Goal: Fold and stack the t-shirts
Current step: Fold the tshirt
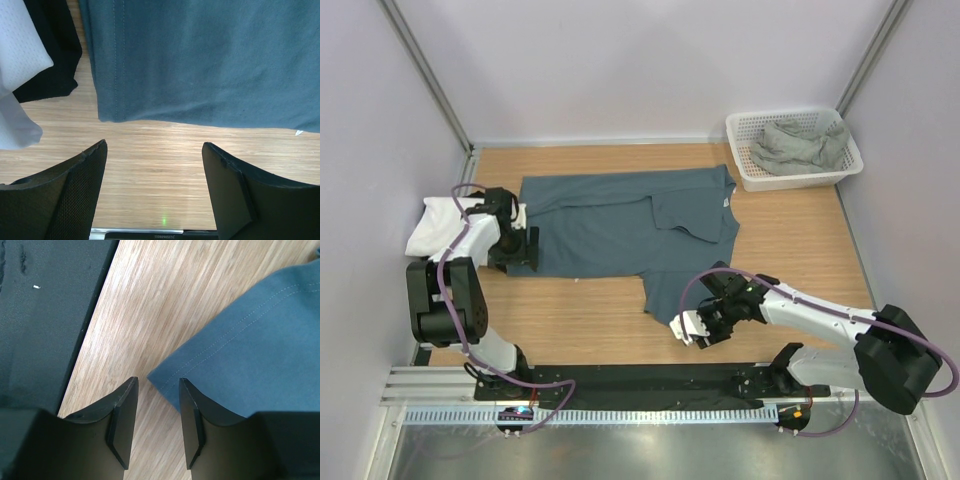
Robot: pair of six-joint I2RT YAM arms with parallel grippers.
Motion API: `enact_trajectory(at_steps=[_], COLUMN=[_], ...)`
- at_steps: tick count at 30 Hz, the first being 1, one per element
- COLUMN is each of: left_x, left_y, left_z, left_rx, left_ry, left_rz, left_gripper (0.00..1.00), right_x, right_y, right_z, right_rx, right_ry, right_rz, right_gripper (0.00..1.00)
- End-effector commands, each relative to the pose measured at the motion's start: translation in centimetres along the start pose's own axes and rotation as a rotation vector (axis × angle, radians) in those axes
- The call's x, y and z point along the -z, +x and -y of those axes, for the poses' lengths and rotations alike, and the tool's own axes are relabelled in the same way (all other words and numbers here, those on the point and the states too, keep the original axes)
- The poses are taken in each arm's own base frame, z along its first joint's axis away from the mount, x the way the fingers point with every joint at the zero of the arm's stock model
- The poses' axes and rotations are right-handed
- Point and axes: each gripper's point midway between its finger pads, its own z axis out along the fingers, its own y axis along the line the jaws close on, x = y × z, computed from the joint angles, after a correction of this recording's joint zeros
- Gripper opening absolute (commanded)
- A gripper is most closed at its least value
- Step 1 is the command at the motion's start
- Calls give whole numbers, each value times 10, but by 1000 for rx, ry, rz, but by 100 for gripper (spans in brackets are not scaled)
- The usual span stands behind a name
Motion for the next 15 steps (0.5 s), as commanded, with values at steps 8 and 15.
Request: enact_trajectory(at_steps=[8,15], left_x=[3,4], left_y=[1,1], left_z=[-7,-15], left_rx=[32,70], left_ry=[18,21], left_rz=[-27,-40], left_gripper=[77,77], right_x=[-14,-16], right_y=[7,8], right_z=[-1,5], right_rx=[54,31], right_ry=[-11,39], right_rz=[-20,-42], right_gripper=[32,6])
